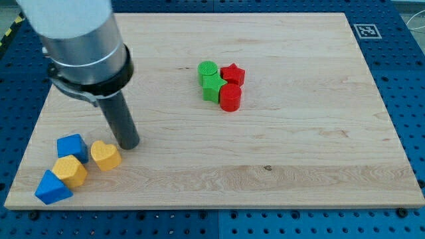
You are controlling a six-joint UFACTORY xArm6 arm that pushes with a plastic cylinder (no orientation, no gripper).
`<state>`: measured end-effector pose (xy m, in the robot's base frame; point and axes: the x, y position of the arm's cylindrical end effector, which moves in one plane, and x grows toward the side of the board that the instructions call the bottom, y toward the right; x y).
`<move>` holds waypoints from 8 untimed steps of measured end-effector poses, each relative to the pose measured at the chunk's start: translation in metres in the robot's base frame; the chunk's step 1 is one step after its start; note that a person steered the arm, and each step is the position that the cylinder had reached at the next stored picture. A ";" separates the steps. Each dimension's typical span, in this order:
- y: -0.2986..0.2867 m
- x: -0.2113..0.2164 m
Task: Push the yellow heart towards the blue cube
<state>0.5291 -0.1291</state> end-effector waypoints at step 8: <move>-0.015 -0.033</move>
